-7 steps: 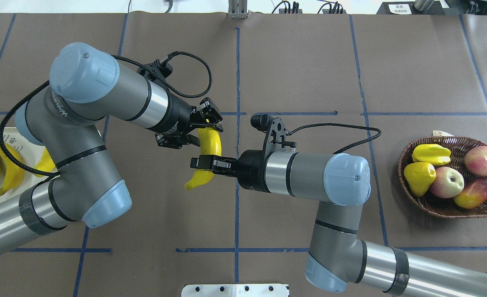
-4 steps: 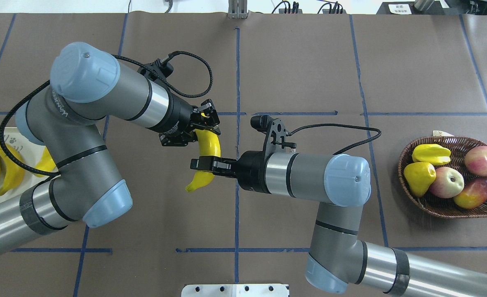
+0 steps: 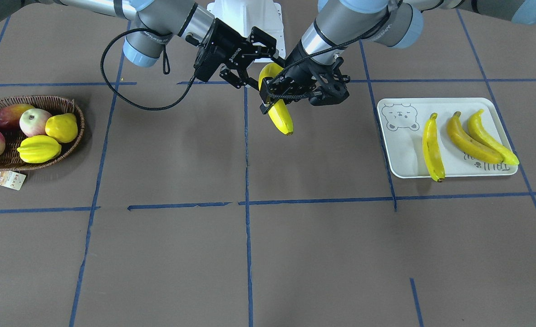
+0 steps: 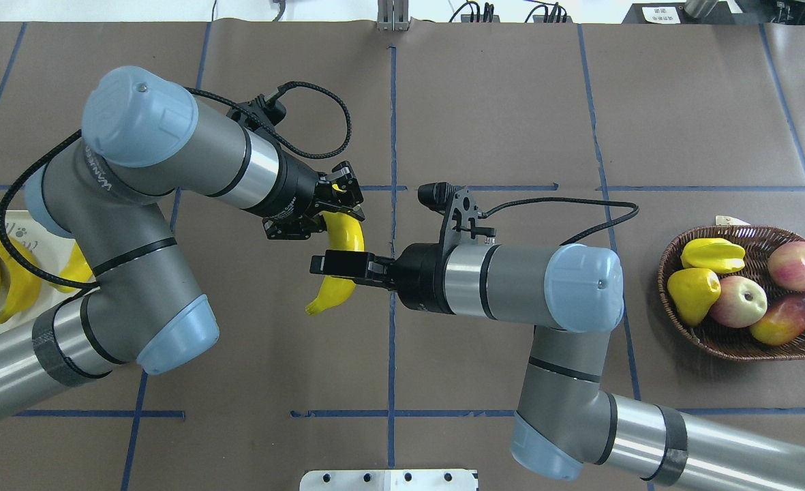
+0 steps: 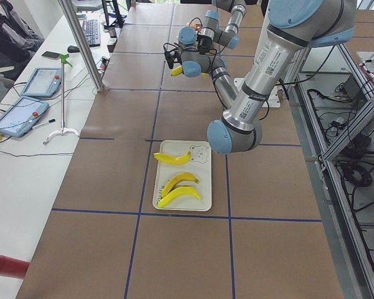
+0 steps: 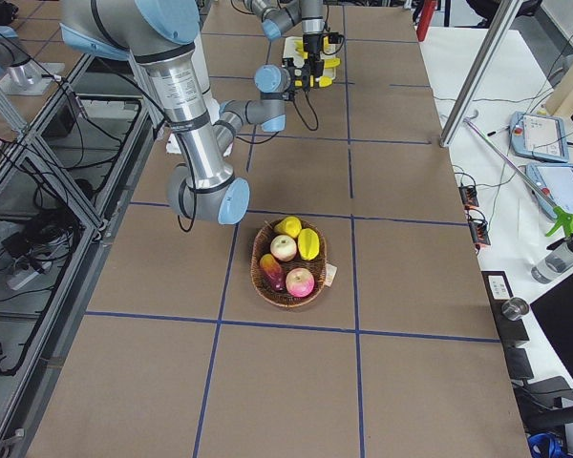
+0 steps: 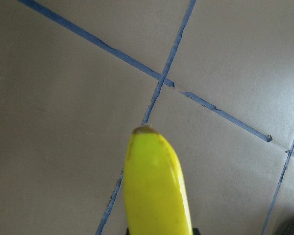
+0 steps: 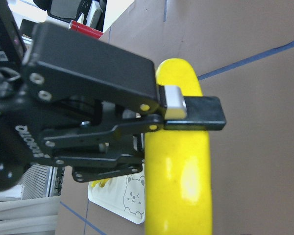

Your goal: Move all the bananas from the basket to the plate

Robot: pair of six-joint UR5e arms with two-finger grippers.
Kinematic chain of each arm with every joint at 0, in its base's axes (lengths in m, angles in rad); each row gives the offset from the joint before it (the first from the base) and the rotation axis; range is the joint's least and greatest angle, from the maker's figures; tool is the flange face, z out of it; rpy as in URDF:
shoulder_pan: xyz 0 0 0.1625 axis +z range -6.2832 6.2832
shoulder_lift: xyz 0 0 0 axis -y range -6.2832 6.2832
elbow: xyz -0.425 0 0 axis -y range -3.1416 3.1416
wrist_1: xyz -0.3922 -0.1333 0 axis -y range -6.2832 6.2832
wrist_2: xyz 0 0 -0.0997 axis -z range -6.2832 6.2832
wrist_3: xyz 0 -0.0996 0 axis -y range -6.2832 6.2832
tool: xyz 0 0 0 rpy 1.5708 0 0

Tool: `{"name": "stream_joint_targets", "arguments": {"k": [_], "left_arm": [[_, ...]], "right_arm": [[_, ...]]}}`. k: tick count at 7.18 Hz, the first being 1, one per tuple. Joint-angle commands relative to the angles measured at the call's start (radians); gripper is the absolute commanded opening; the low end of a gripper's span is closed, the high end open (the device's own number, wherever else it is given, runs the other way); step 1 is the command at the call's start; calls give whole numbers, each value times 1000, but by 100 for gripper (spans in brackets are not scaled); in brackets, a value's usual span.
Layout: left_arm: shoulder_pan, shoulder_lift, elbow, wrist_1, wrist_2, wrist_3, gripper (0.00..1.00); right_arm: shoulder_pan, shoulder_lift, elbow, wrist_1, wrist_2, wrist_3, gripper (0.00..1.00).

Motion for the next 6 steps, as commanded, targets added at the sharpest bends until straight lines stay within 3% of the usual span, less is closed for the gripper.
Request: {"name": "stream_joint_targets", "arguments": {"k": [1, 4, 6], "left_arm": [[1, 5, 0, 10, 2, 1, 0], [-7, 37, -3, 104, 17, 13, 0], [-8, 61, -24, 258, 56, 74, 0]], "right_arm": [[77, -20, 102, -153, 157, -1, 100], [260, -136, 164, -231, 394, -9, 100], [334, -253, 181, -233, 475, -88, 100]]}}
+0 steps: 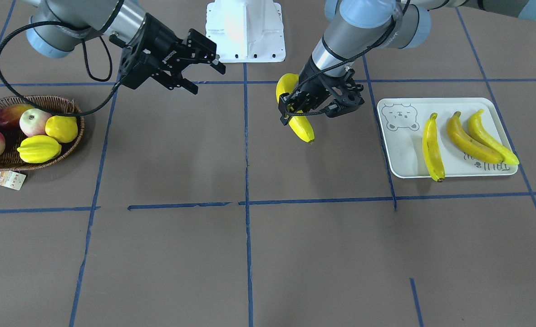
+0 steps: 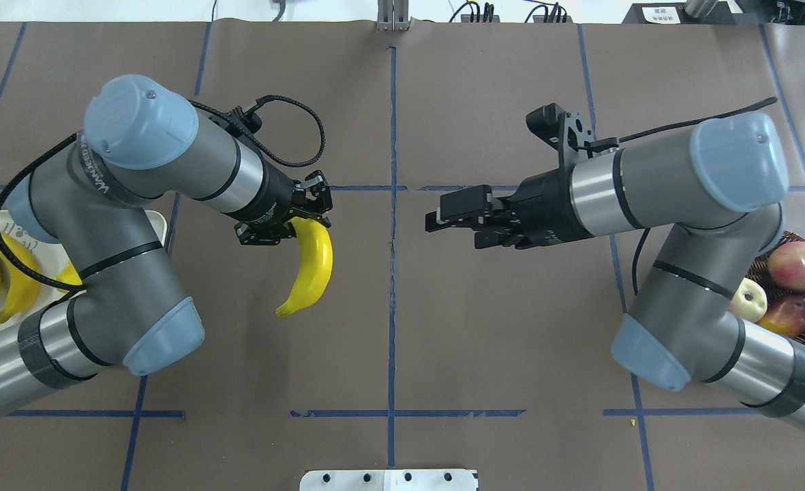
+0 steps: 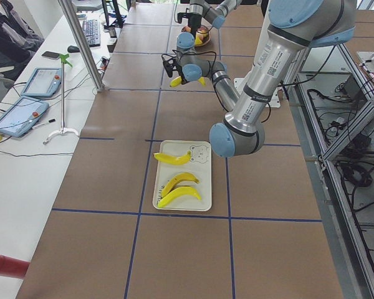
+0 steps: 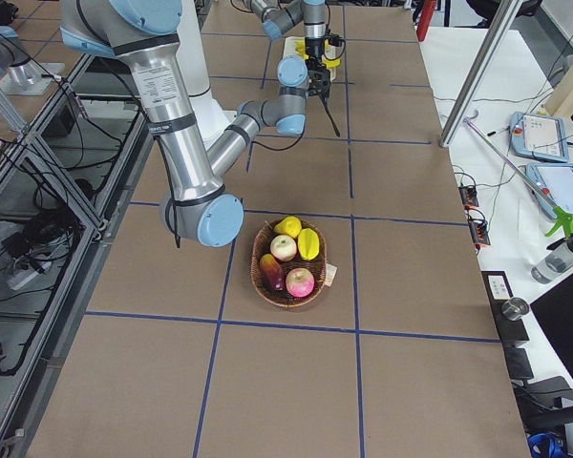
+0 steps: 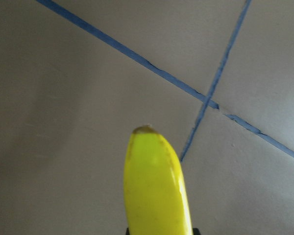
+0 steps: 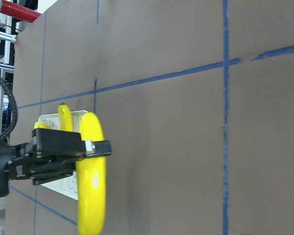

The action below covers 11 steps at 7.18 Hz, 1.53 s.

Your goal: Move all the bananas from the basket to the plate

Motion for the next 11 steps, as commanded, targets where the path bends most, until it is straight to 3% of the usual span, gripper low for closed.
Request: {"name": "stream_joint_targets", "arguments": {"k": [1, 2, 4, 6, 8, 11], "left_arm": [[-4, 22, -17, 195, 71, 140, 0], [-7, 40, -25, 229, 108, 239, 0], [-41, 171, -78, 229, 107, 458, 0], [-90, 288, -83, 214, 102, 668, 0], [-145, 350, -68, 206, 104, 799, 0], [-148, 361, 12, 187, 107, 815, 0]], "right_arm": [[87, -125, 10, -4, 82, -89, 100], [110, -189, 10, -6, 89, -170, 100], [176, -301, 10, -67, 116, -376, 100], [265, -396, 10, -112, 185, -574, 100], [311, -482, 10, -141, 185, -733, 100], [387, -486, 85, -396, 185, -965, 100]]}}
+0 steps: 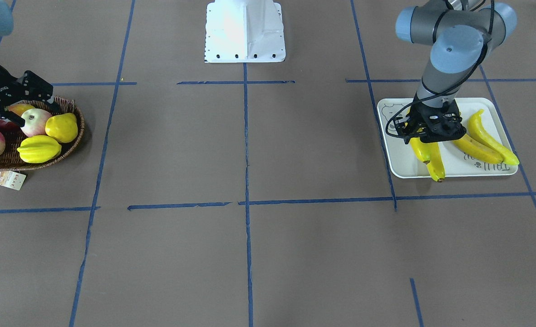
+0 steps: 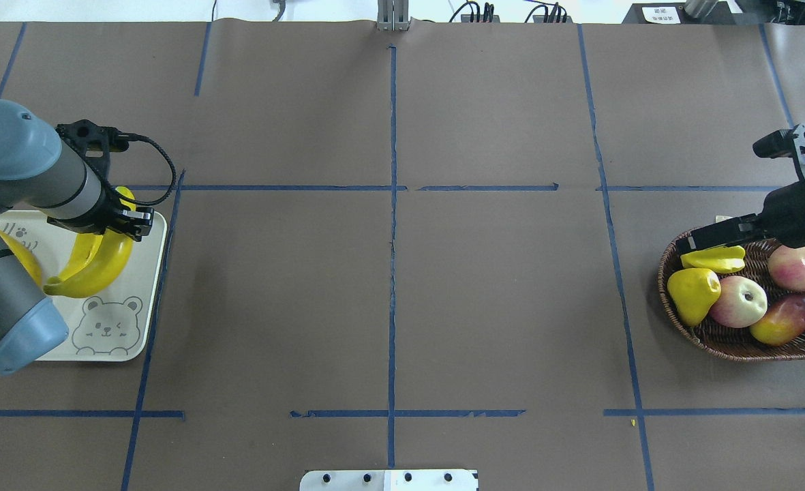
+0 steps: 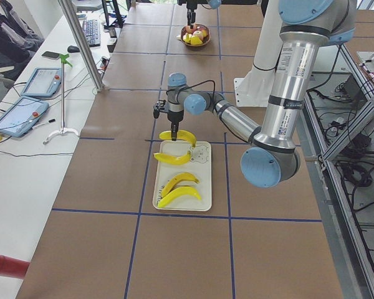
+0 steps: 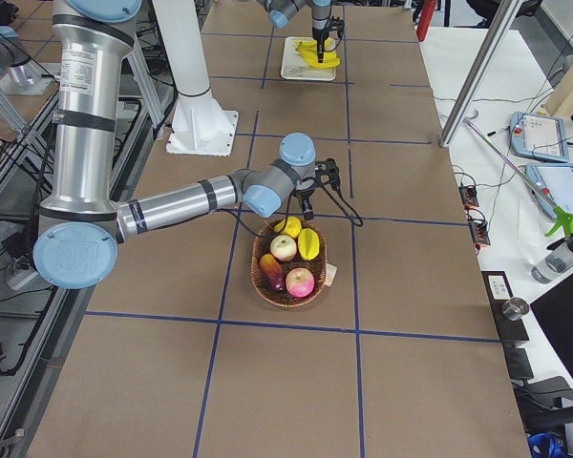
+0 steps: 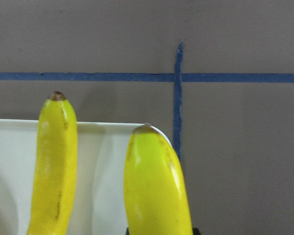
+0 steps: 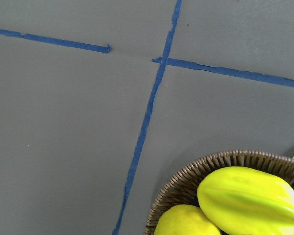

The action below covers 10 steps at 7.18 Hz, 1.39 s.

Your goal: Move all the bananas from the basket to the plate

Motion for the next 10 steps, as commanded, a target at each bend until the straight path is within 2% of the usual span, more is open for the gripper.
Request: {"name": "stream_joint_targets", "arguments": {"k": [1, 2, 3, 4, 5, 6, 7, 10], "left_arm": [[5, 3, 69, -10, 14, 7, 3], [9, 1, 112, -17, 37, 10, 12], [11, 3, 139, -48, 40, 13, 33], [9, 1, 161, -79, 40, 51, 78], [-6, 1, 141, -81, 37, 149, 100], [-44, 1, 138, -75, 25, 215, 100], [-87, 3, 137, -73, -25, 289, 100], [-289, 61, 137, -72, -235, 590, 100]], "right_arm": [[46, -1, 57, -150, 0, -125, 100], [46, -1, 57, -152, 0, -129, 100], [49, -3, 58, -154, 0, -129, 100], [49, -3, 57, -154, 0, -130, 100], [50, -3, 57, -154, 0, -132, 100], [51, -6, 58, -154, 0, -133, 100], [54, -7, 57, -154, 0, -133, 100], [84, -56, 52, -160, 0, -234, 100]]}}
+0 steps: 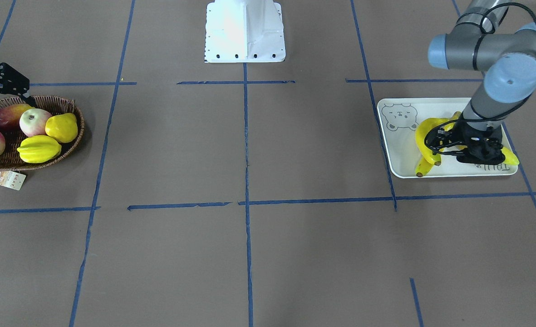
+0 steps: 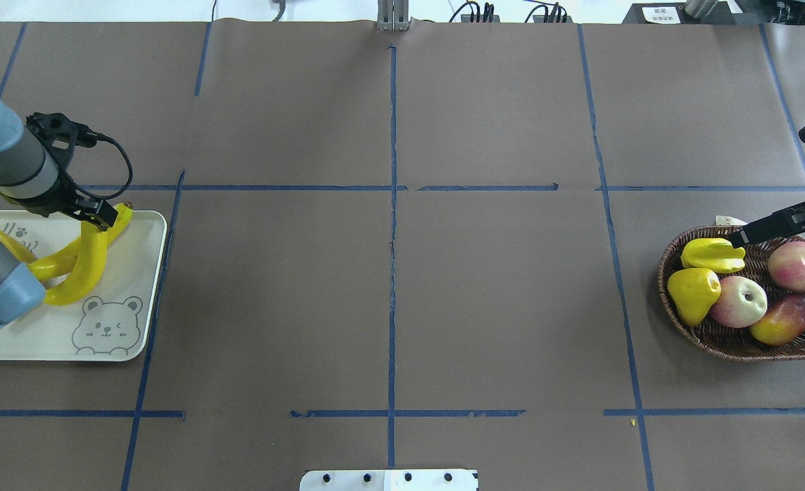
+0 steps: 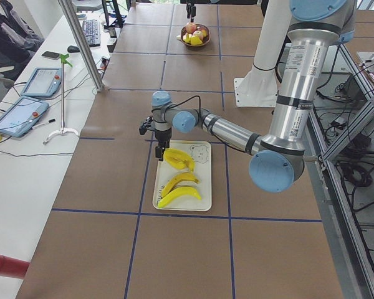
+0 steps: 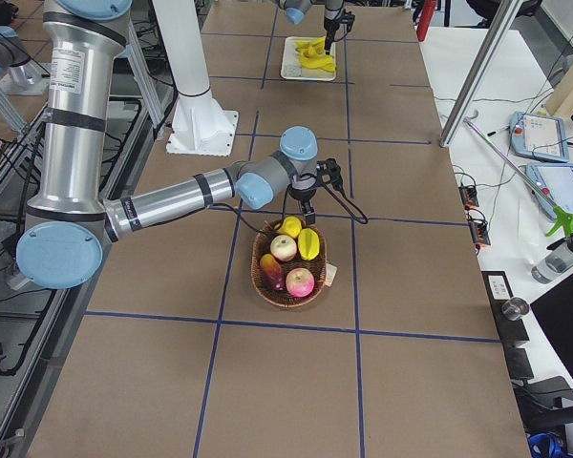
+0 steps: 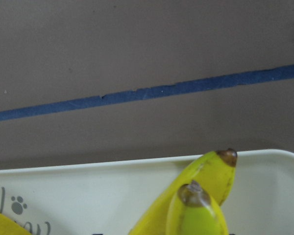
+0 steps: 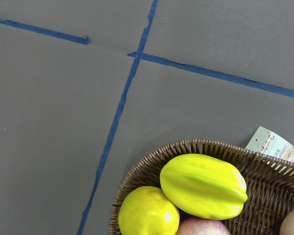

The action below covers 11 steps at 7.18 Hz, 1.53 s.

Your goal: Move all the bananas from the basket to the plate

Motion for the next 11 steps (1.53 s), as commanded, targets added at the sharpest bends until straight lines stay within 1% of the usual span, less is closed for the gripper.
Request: {"name": "stream_joint_targets", "arguments": {"k": [1, 2, 3, 4, 5, 6, 7, 8, 9, 10, 11], "left_arm": [[-170, 61, 0, 3, -164, 214, 100], [-263, 104, 1, 5, -247, 302, 100], [-343, 158, 1, 5, -280, 375, 100], [-406, 199, 0, 23, -283, 404, 100], [-435, 209, 0, 37, -283, 405, 100], [-443, 218, 1, 65, -285, 463, 100], [-492, 221, -11, 159, -285, 544, 100], [-523, 239, -52, 233, -276, 597, 100], [-529, 264, -36, 234, -282, 593, 100], [-528, 261, -23, 235, -271, 592, 100], [-529, 266, -43, 211, -241, 600, 100]], "right_arm": [[53, -32, -4, -49, 0, -137, 100], [102, -33, -4, -124, 0, -258, 100], [145, -35, -4, -207, 0, -361, 100], [186, -41, -4, -273, 2, -452, 100], [227, -59, -4, -305, 3, -525, 100], [270, -76, -7, -337, 6, -610, 100], [336, -79, -12, -409, 6, -711, 100], [407, -72, -10, -527, 6, -774, 100], [454, -84, -10, -572, 6, -778, 100], [455, -85, -24, -572, 6, -773, 99], [456, -90, -41, -566, 26, -755, 99]]}}
